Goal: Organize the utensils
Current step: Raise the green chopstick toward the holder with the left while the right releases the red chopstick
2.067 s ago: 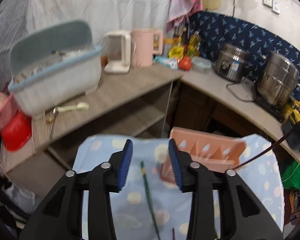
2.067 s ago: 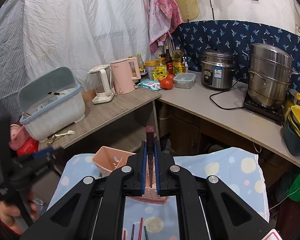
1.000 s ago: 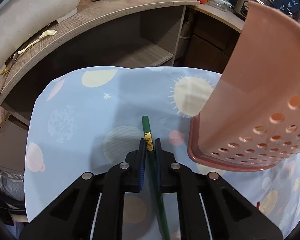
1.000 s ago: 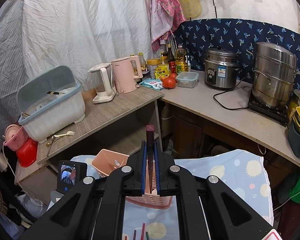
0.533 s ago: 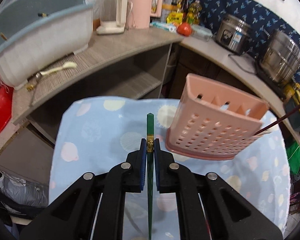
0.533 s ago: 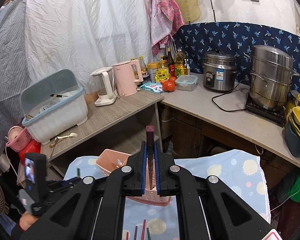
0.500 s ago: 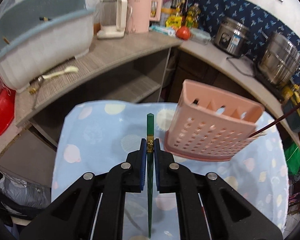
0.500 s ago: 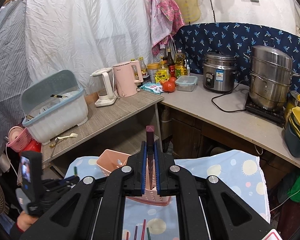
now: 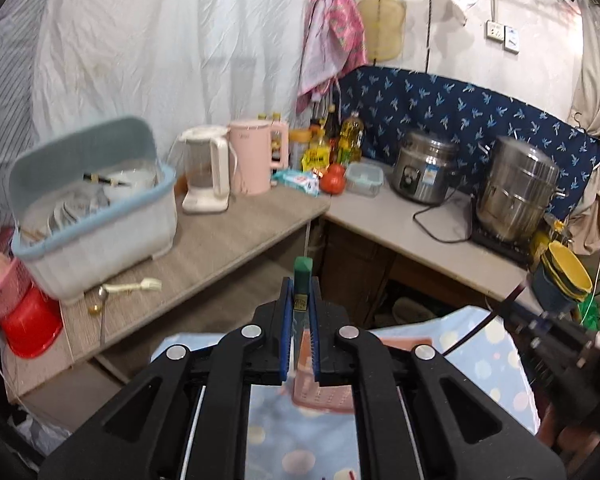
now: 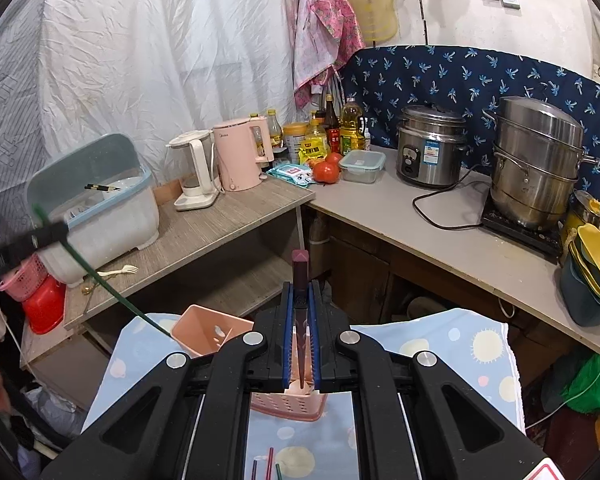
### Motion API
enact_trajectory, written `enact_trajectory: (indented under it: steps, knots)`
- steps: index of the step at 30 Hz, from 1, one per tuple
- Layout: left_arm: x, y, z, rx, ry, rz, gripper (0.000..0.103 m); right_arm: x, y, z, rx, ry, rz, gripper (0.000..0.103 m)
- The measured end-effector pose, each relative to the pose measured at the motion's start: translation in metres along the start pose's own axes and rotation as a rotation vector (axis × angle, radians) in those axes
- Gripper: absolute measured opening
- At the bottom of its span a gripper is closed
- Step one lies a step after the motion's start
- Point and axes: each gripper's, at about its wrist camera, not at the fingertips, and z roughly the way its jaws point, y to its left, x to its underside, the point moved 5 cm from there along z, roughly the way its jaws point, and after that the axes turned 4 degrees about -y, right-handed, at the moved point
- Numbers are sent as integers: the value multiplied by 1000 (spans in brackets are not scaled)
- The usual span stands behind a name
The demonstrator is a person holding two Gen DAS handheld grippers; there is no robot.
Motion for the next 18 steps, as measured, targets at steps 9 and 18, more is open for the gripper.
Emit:
enact_trajectory:
  steps: [9, 18]
  knots:
    - [-40, -18, 14, -20, -51, -8, 7, 3, 4, 17, -7, 24, 2, 7]
    - [-18, -13, 51, -31, -1, -35, 7, 18, 5, 35, -17, 74, 2, 7]
